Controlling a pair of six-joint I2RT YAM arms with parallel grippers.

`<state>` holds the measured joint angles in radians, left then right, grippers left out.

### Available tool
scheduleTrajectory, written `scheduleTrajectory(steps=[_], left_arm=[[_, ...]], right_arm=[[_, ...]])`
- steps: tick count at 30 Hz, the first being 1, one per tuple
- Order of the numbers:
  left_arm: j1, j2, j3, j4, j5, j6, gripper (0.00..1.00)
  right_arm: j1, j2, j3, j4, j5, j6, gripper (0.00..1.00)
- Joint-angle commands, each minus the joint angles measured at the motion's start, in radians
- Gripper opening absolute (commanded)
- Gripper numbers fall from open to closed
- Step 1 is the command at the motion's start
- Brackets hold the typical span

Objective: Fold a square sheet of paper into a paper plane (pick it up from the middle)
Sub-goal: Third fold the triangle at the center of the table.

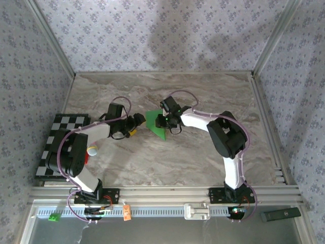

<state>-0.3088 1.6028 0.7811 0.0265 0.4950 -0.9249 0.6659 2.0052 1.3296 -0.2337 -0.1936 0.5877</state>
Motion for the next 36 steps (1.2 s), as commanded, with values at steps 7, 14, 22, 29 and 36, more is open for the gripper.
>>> scheduleTrajectory(steps=[7, 14, 22, 29, 36], left_arm=[[-0.003, 0.104, 0.081, 0.038, 0.118, -0.026, 0.54], [-0.009, 0.162, 0.128, 0.03, 0.152, -0.035, 0.36], [-0.018, 0.248, 0.174, 0.046, 0.195, -0.083, 0.35], [-0.027, 0.279, 0.193, 0.027, 0.196, -0.078, 0.35], [-0.029, 0.301, 0.201, 0.016, 0.196, -0.071, 0.36]], right_arm=[[-0.017, 0.037, 0.006, -0.077, 0.014, 0.032, 0.27], [-0.024, 0.045, -0.01, -0.067, 0.013, 0.03, 0.27], [-0.031, 0.047, -0.041, -0.053, -0.006, 0.034, 0.27], [-0.034, 0.053, -0.046, -0.039, -0.033, 0.034, 0.27], [-0.043, 0.066, -0.037, -0.047, -0.05, 0.027, 0.27]])
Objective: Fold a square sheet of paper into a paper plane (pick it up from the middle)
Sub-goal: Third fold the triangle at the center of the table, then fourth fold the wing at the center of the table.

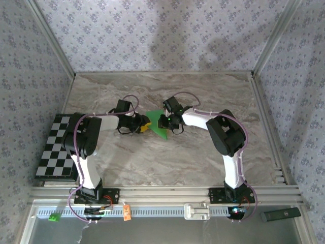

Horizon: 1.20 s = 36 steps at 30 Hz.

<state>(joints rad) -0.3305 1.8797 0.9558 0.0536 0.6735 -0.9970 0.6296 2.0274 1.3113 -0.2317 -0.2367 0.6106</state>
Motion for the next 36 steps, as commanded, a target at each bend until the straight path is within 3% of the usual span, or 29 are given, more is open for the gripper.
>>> scheduleTrajectory(steps=[1, 10, 20, 36], left_arm=[[-0.007, 0.026, 0.027, -0.01, 0.019, 0.001, 0.36], [-0.005, 0.031, 0.034, 0.067, 0.072, 0.0, 0.3], [-0.004, 0.046, 0.063, 0.056, 0.111, 0.092, 0.28], [-0.004, 0.064, 0.081, 0.045, 0.108, 0.116, 0.13]], right_arm=[[-0.008, 0.042, -0.02, -0.049, -0.011, 0.002, 0.27], [-0.019, 0.031, -0.037, -0.051, -0.018, -0.005, 0.26], [-0.023, 0.021, -0.047, -0.035, -0.035, -0.027, 0.25], [-0.035, -0.058, -0.03, -0.01, -0.038, -0.098, 0.29]])
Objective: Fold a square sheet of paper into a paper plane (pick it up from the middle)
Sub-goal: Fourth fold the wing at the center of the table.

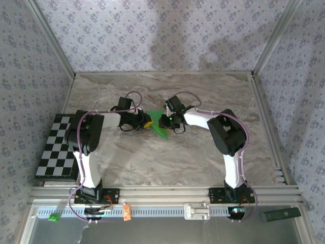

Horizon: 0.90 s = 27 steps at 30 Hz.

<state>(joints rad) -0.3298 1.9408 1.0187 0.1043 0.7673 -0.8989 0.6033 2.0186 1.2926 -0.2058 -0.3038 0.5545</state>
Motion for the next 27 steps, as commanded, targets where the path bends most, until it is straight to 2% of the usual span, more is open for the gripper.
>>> scheduleTrajectory(steps=[1, 6, 12, 17, 20, 27], left_arm=[[-0.006, 0.001, 0.018, -0.007, 0.012, 0.017, 0.12], [-0.011, -0.018, 0.027, -0.049, -0.035, -0.003, 0.09], [-0.034, -0.038, 0.06, -0.146, -0.11, -0.047, 0.08], [-0.06, -0.048, 0.09, -0.222, -0.173, -0.072, 0.08], [-0.067, -0.049, 0.101, -0.24, -0.19, -0.098, 0.08], [-0.074, -0.06, 0.111, -0.253, -0.199, -0.151, 0.08]], right_arm=[[-0.008, -0.064, -0.014, -0.035, 0.043, -0.051, 0.31], [0.0, -0.139, -0.071, -0.003, 0.156, -0.134, 0.41], [0.041, -0.229, -0.201, 0.074, 0.362, -0.293, 0.43], [0.146, -0.285, -0.262, 0.151, 0.549, -0.432, 0.43], [0.206, -0.284, -0.277, 0.181, 0.612, -0.49, 0.43], [0.287, -0.216, -0.259, 0.206, 0.664, -0.56, 0.43]])
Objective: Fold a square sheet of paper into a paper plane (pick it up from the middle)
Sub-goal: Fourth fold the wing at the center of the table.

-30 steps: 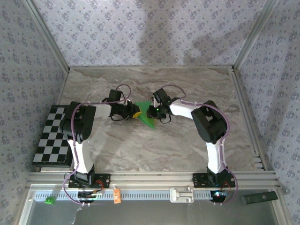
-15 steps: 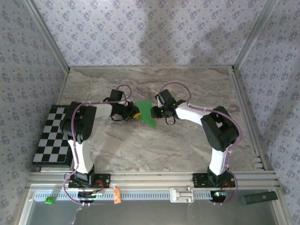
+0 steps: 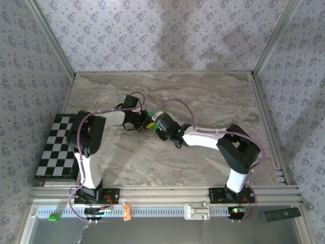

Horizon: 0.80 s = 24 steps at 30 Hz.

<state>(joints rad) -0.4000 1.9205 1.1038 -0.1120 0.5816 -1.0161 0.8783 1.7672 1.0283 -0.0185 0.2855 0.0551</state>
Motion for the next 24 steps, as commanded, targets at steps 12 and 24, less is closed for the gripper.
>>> scheduleTrajectory(steps=[12, 24], left_arm=[[-0.003, -0.058, 0.031, -0.041, -0.002, -0.08, 0.08], [0.0, -0.057, 0.042, -0.041, 0.037, -0.112, 0.1]], right_arm=[[0.024, 0.092, 0.027, 0.017, 0.086, -0.079, 0.41], [0.017, 0.107, 0.032, 0.014, 0.083, -0.06, 0.28]])
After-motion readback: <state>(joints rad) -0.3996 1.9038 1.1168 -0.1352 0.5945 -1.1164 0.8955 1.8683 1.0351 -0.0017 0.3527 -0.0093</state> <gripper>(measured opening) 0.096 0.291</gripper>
